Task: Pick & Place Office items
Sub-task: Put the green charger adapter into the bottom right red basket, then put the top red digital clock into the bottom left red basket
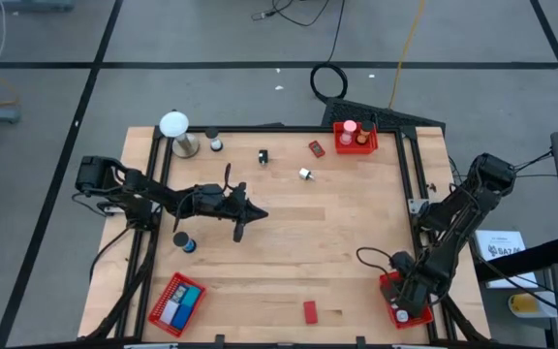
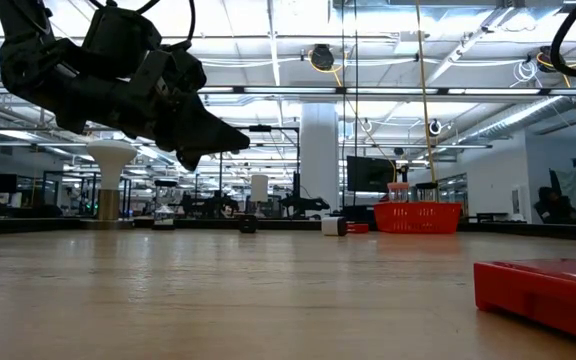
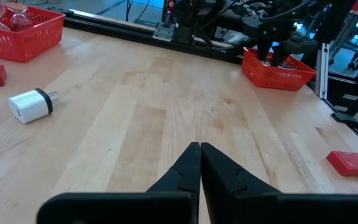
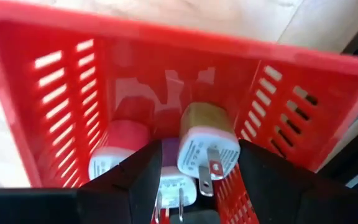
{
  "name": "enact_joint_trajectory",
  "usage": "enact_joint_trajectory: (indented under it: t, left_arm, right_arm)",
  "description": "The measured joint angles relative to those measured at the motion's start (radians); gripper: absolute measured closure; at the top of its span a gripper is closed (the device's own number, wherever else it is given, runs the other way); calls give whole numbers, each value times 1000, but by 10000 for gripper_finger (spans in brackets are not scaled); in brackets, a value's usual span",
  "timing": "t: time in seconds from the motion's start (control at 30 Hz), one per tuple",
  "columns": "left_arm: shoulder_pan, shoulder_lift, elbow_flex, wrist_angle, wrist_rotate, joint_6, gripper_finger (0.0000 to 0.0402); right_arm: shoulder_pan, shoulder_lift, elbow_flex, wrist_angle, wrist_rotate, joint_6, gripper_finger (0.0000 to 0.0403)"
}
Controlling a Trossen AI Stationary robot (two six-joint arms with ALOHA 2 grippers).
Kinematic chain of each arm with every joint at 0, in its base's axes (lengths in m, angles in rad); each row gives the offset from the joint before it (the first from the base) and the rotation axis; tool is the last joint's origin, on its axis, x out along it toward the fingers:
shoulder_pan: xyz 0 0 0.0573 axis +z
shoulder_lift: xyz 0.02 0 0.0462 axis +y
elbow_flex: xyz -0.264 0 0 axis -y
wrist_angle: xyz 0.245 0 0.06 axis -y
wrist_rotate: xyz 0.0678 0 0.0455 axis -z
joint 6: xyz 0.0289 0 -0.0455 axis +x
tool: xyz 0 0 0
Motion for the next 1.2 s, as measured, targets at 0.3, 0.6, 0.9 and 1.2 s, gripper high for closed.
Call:
enact_joint_trajectory:
  t: [0.3,0.6,0.9,1.2]
  left_arm:
    - [0,0,0,0,0,0,397]
    - [19,-3,0,-28,0,-39,384]
    - [132,-76,-1,-141,27,-153,392]
    - [250,-231,-2,-299,84,-259,393]
  right_arm:
    - [0,-6,50,-51,-25,-26,213]
    - [-13,-41,150,-131,-23,-90,249]
    - [-125,-85,271,-344,85,-231,359]
    - [-334,-84,274,-334,484,-435,389]
